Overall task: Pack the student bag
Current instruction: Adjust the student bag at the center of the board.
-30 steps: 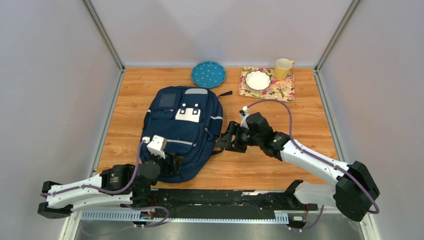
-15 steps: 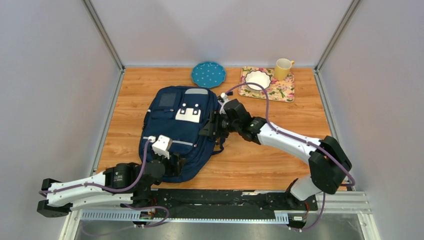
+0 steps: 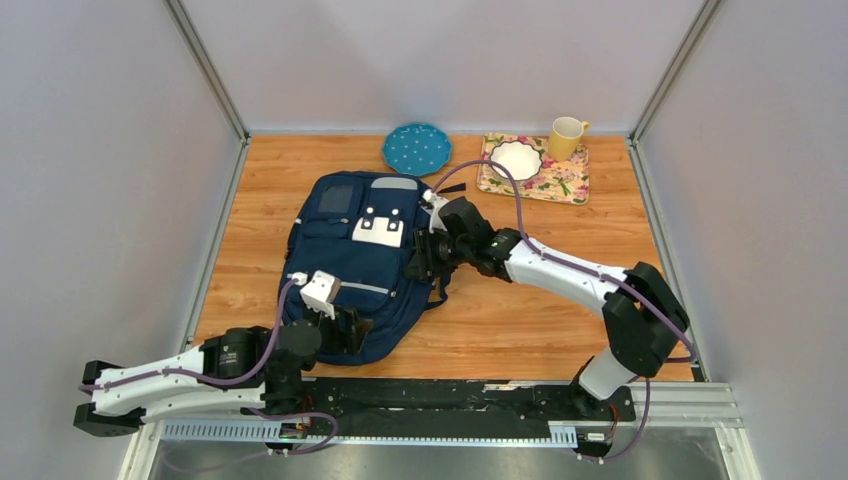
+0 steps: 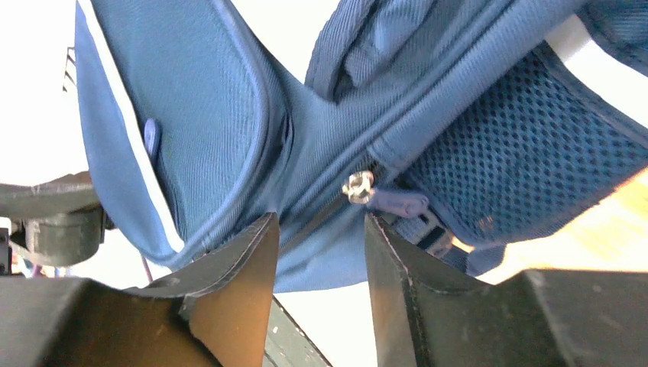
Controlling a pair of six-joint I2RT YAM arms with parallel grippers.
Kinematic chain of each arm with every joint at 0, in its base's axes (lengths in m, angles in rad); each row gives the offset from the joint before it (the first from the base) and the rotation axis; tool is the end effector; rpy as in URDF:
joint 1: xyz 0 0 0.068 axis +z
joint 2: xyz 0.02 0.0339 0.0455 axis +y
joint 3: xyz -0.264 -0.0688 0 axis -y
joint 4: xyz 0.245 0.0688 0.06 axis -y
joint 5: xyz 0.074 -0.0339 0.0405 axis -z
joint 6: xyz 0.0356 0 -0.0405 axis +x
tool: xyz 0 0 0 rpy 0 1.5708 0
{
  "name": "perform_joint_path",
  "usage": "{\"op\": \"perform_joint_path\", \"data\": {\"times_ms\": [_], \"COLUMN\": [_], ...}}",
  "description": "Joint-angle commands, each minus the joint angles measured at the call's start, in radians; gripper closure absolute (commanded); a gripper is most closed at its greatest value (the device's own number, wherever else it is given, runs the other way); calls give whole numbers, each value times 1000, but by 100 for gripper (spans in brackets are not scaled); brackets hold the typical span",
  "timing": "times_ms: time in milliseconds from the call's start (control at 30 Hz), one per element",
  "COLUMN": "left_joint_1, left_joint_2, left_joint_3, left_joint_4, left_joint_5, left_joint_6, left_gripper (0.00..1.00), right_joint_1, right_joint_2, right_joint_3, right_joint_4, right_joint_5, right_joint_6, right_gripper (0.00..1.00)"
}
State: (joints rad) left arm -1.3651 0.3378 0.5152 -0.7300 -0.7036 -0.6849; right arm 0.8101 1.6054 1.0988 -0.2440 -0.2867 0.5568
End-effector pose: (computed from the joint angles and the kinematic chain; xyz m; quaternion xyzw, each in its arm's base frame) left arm 0.0404 -0.0810 0.2502 0.1151 0.8288 -0.2349 0.4947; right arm 0.2351 0.2616 0.2372 -0.1712 0.8932 0.3508 0.2232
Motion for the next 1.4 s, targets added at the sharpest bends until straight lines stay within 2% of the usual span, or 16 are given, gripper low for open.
{"op": "perform_joint_path", "data": {"times_ms": [0,100,267,500,1167,1200,1233,1300,1333,1367], "left_joint_1": [6,6,6,6,6,6,6,6,6,8], "left_joint_2": [-17,-19,-8,4,27,29,32,38,43,46], "left_joint_3": [6,-4,-6,-7,-14,-15,-17,-7,-3,0], "left_joint_4": [47,72,87,107,118,122,124,126,123,113], "left_joint_5": [-5,22,39,46,55,52,52,58,62,64], "left_joint_6": [24,41,56,76,90,91,94,100,102,102], "left_gripper": [23,23,23,23,23,23,23,23,23,23], "right_joint_1": [-12,-46,-117,-121,-98,-98,-98,-100,-98,-100], "right_joint_2": [-134,-141,-67,-12,103,123,128,131,133,133], "right_joint_3": [-34,-42,-25,24,127,136,142,144,144,148], "right_joint_4": [-29,-34,-52,-18,-4,-11,-9,8,12,11], "right_joint_5": [-13,14,-113,-224,-229,-235,-255,-270,-264,-252], "right_joint_6": [-159,-236,-352,-440,-477,-477,-472,-462,-460,-457], "right_gripper": [52,51,50,47,49,51,61,72,86,92]}}
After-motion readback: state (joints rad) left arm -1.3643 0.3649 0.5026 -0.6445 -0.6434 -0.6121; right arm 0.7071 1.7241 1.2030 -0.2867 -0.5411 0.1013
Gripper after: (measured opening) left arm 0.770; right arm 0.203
